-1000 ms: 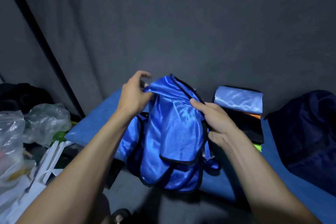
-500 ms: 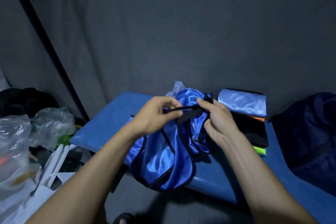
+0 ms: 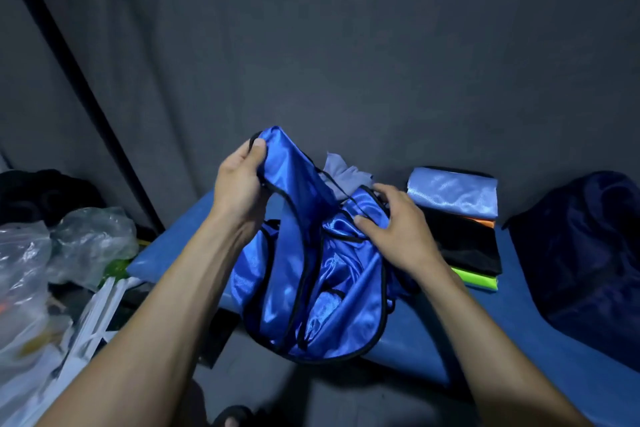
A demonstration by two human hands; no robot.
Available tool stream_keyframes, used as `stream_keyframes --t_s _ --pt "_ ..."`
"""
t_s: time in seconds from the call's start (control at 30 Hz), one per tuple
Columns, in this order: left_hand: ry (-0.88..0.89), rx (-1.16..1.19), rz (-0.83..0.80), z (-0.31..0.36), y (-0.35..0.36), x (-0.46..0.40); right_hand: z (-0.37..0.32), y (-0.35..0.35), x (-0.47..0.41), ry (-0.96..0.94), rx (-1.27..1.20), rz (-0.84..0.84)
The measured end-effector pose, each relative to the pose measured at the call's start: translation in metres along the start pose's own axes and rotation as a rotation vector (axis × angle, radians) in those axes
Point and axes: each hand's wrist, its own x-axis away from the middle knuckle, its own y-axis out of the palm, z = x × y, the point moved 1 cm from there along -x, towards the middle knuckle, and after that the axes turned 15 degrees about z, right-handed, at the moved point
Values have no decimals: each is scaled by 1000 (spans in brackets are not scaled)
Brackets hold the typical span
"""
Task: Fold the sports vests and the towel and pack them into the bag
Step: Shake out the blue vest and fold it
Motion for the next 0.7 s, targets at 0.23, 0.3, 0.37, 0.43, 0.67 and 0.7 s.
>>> stream_keyframes --t_s 0.23,0.3,0.37,0.43,0.67,0.7 --pt "90 -105 -63 -6 1 2 -2 -9 6 110 153 -425" --pt "123 -74 3 -5 1 1 2 -5 9 164 246 -516" --pt "179 -40 66 -4 -1 -3 1 -11 7 200 275 -492" --pt "241 -39 101 -4 -7 -8 -2 -18 1 73 254 -306" --pt "273 -111 69 4 -6 -5 -25 -38 -3 446 -594 40" --pt "254 -136 30 4 -5 -3 -31 -41 -1 606 -778 -102"
